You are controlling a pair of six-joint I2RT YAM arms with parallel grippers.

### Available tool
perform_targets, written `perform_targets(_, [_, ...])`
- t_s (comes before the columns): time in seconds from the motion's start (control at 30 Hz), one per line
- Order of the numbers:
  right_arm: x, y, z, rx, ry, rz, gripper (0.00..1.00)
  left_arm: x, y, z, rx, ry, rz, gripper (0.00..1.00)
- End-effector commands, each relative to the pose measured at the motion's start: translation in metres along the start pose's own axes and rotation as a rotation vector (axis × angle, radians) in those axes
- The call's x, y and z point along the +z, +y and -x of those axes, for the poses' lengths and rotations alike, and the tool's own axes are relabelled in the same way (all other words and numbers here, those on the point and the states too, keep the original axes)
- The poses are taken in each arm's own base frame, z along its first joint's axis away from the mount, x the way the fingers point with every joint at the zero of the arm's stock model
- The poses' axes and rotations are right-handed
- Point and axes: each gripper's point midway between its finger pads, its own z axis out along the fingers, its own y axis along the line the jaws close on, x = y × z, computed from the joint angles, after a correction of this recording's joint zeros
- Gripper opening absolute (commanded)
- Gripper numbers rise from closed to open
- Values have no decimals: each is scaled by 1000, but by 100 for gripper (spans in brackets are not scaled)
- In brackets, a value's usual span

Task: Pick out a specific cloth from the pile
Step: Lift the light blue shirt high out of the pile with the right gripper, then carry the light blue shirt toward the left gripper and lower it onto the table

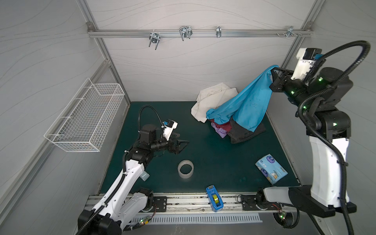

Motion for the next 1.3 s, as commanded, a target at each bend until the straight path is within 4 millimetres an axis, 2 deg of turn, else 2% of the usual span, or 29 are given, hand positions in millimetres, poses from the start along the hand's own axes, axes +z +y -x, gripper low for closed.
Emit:
perform_targets(0.0, [-3,51,22,84,-48,296,0,-10,2,20,67,-89,71,98])
perform_targets(0.13, [20,77,19,227,4,519,0,-17,3,26,87,-139,111,99])
perform_targets(0.3, [59,108,0,308,84,704,0,-20,4,29,90,-155,125,99])
perform_targets(0.47, [92,162,-19,321,138,892,0,-18,7,27,89,-150,138,99])
perform_targets(0.57, [107,187,-22,318,103,974,0,-18,10,27,86,-147,147,99])
perform_targets(0.7, [125,199,-26,331,46,1017,0,-16,12,25,85,-139,148,99])
perform_targets(0.8, [136,208,-43,339,61,1038,0,-14,14,23,85,-131,154,99])
perform_targets(0.87, [140,217,-58,347,100,1068,0,-13,17,22,88,-124,163,99])
perform_targets(0.97, [147,226,-92,373,213,1095,0,-14,21,20,85,-118,185,99])
perform_targets(1.07, [160,222,-138,415,364,1060,0,-15,21,21,82,-123,191,99])
perform_targets(1.27, [180,199,-270,508,691,928,0,-18,16,24,88,-145,185,99])
